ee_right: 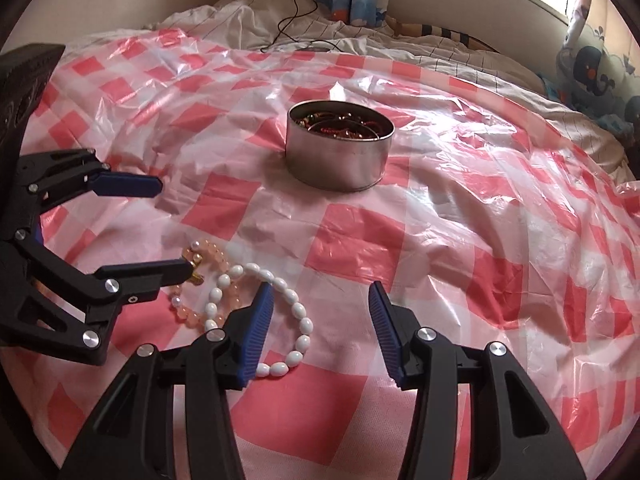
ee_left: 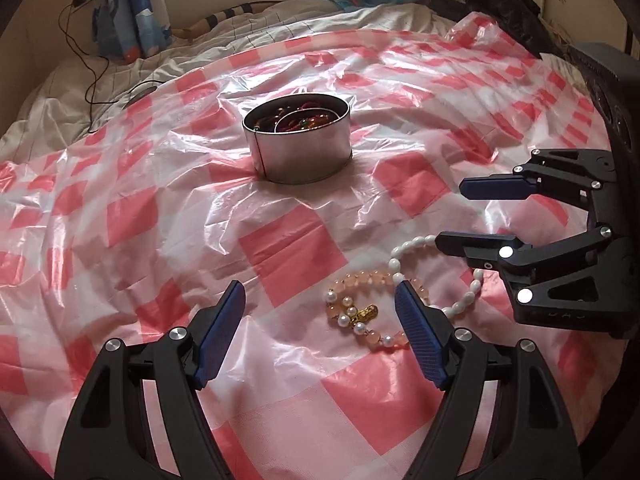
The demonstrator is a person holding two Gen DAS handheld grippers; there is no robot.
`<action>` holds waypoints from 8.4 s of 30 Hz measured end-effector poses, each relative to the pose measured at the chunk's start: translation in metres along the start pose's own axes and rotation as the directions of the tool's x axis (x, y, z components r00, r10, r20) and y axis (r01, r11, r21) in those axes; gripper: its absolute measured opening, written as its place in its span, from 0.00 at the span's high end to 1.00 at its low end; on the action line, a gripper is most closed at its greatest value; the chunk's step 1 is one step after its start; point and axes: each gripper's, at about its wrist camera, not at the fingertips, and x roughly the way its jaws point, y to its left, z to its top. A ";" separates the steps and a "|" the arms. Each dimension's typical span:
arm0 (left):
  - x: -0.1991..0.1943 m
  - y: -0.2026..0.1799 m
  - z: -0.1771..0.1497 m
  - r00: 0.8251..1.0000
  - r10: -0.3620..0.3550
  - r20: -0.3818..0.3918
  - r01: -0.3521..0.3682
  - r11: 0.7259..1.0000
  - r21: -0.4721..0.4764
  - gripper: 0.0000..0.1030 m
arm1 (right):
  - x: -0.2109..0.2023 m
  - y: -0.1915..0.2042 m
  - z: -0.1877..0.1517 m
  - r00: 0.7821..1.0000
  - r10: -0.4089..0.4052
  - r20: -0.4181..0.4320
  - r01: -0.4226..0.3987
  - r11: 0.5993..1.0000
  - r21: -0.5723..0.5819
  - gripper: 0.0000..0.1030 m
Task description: Organize jewelry
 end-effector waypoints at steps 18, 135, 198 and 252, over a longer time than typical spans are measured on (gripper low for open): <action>0.025 -0.011 -0.003 0.999 -0.040 -0.036 0.041 0.999 0.009 0.90 | 0.015 -0.015 -0.002 0.992 -0.116 -0.042 0.115 0.993 -0.003 0.88; -0.021 0.021 0.034 0.987 -0.075 0.144 0.091 0.990 -0.111 0.94 | -0.032 -0.056 0.025 0.961 0.116 0.252 -0.177 0.956 0.235 0.92; 0.002 0.080 0.030 0.993 0.014 0.115 0.024 0.948 -0.319 0.35 | 0.028 -0.083 0.108 0.877 0.312 0.366 -0.454 0.786 0.419 0.92; -0.002 0.032 0.006 0.960 0.251 0.123 -0.202 0.927 -0.317 0.08 | -0.011 -0.039 0.001 0.986 -0.113 0.124 0.063 0.935 0.349 0.22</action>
